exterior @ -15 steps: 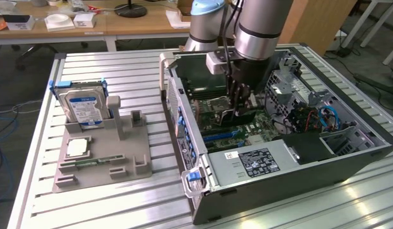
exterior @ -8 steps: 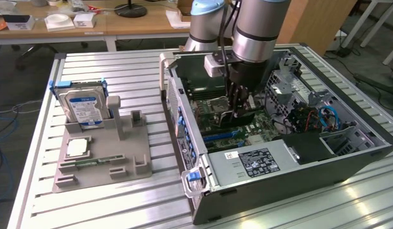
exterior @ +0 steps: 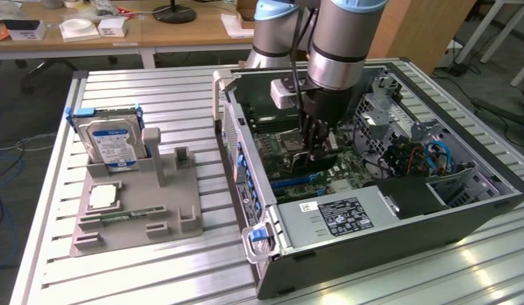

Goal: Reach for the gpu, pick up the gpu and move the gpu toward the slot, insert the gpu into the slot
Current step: 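Insert the gpu into the slot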

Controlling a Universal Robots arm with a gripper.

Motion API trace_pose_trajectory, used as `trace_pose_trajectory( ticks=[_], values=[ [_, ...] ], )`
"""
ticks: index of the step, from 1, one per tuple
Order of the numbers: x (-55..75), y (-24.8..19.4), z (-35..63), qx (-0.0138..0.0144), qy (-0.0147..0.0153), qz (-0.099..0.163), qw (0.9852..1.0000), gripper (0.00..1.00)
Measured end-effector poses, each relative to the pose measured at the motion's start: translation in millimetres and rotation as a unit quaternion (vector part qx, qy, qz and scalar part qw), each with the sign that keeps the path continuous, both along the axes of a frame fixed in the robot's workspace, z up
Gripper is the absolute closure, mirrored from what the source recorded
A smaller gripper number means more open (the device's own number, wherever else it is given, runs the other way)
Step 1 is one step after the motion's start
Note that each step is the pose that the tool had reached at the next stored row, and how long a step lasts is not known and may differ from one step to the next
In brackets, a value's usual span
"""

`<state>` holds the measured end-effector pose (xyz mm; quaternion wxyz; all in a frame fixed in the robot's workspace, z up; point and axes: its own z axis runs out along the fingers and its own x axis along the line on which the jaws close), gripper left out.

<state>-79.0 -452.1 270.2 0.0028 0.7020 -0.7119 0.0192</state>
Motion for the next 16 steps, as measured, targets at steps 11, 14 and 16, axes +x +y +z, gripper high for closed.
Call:
trace_pose_trajectory(
  ticks=[11, 14, 16],
  values=[
    [-5.0, 0.0, -9.6, 0.0, 0.0, 0.0, 1.0, 0.74],
    [-6.1, 0.0, -13.2, -0.0001, 0.0, 0.0, 1.0, 0.74],
    [-6.8, 0.0, -15.6, 0.0, 0.0, 0.0, 1.0, 0.74]
  ],
)
